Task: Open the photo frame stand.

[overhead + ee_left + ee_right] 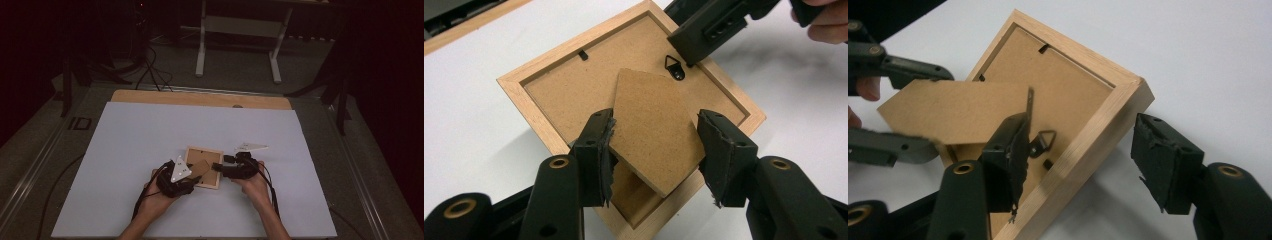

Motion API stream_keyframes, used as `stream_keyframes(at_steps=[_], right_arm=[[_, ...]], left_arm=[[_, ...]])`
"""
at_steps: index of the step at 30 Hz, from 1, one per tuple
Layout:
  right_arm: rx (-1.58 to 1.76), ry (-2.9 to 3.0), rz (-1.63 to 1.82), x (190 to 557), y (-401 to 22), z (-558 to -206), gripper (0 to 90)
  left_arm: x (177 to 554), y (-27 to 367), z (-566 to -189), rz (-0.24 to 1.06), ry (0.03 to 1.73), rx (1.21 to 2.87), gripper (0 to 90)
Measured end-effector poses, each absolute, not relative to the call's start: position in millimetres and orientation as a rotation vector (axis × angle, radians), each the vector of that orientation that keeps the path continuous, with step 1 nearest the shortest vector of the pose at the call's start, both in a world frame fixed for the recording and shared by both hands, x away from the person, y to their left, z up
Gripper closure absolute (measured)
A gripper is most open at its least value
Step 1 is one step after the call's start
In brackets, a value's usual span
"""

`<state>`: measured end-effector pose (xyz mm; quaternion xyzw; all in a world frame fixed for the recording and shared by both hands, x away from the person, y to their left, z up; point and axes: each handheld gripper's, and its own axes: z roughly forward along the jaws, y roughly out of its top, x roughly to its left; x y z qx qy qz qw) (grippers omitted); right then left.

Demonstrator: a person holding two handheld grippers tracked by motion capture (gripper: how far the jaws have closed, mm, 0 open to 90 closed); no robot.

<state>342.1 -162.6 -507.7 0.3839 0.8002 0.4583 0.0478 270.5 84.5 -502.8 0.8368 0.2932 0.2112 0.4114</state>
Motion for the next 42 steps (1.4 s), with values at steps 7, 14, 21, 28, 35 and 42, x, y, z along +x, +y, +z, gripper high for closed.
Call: stream_keyframes(at_steps=[7,14,21,28,35,42], right_arm=[[1.235,2.468,1.437,350.2,-164.9,-511.1,34.0],[1.267,2.496,1.525,356.3,-165.0,-513.8,35.6],[1.261,2.487,1.536,355.8,-167.0,-512.9,42.8],[1.219,2.471,1.561,351.9,-167.0,-508.0,45.6],[1.174,2.464,1.539,348.2,-165.3,-505.1,45.4],[1.117,2.455,1.524,343.6,-163.3,-501.0,46.0]], left_arm=[[265.9,84.5,-501.8,0.553,0.704,2.103,51.3],[261.7,84.8,-502.0,0.578,0.663,2.099,51.3],[266.1,90.5,-503.5,0.453,0.683,2.088,51.5],[270.0,91.7,-504.9,0.349,0.713,2.075,50.6],[276.6,98.9,-502.2,0.194,0.769,2.023,49.7],[282.8,102.8,-500.5,0.077,0.815,1.995,48.8]])
